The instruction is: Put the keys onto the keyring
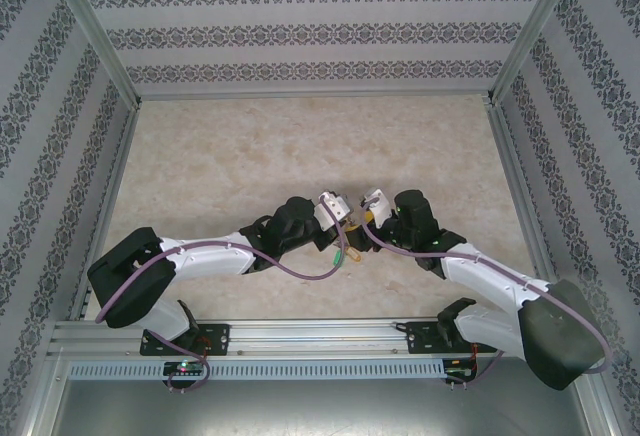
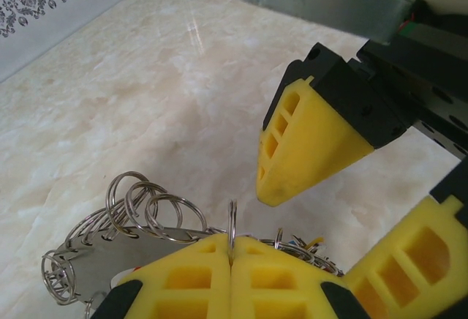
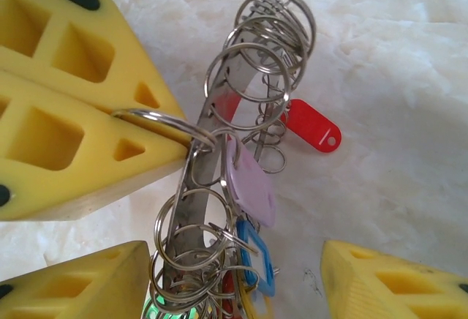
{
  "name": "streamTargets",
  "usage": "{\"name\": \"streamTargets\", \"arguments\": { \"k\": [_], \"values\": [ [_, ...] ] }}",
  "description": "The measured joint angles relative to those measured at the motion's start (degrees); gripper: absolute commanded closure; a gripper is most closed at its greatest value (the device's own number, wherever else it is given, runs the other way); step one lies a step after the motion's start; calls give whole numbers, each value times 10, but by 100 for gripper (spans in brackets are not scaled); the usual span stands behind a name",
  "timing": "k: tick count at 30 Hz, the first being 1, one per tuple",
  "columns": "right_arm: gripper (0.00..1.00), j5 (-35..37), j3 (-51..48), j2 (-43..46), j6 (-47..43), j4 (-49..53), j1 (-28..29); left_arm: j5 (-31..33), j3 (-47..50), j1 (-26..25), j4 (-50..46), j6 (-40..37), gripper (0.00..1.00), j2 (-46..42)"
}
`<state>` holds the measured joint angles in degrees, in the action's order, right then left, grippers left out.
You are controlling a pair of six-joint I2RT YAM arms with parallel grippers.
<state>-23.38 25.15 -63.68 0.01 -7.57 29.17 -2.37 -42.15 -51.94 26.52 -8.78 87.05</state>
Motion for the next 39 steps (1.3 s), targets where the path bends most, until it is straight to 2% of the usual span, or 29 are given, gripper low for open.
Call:
{"name": "streamTargets", "arguments": {
  "k": [7, 11, 13, 18, 20, 22, 28, 33, 36, 39],
  "values": [
    [40, -20, 0, -34, -15, -24, 3, 0, -9, 0, -6, 0, 100, 0],
    [51, -30, 0, -43, -22, -38, 3, 0, -14, 0, -12, 0, 100, 0],
    [57, -30, 0, -45, -26, -44, 3, 0, -14, 0, -16, 0, 95, 0],
    [72, -30, 0, -45, -21, -53, 3, 9, -14, 0, -25, 0, 92, 0],
    [76, -30, 0, -45, -14, -56, 3, 12, -14, 0, -28, 0, 86, 0],
    [79, -30, 0, -45, -7, -56, 3, 12, -17, 1, -28, 0, 77, 0],
    [88, -37, 0, -38, 20, -60, 0, 14, -25, 3, -29, -2, 65, -13],
    [86, -50, 0, -38, 49, -65, -17, 14, -24, 7, -31, -1, 54, -44],
    [72, -58, 1, -47, 88, -66, -39, 20, -22, 16, -31, 7, 49, -68],
    [54, -74, 15, -78, 137, -48, -70, 34, -4, 25, -35, 36, 38, -99]
  ]
}}
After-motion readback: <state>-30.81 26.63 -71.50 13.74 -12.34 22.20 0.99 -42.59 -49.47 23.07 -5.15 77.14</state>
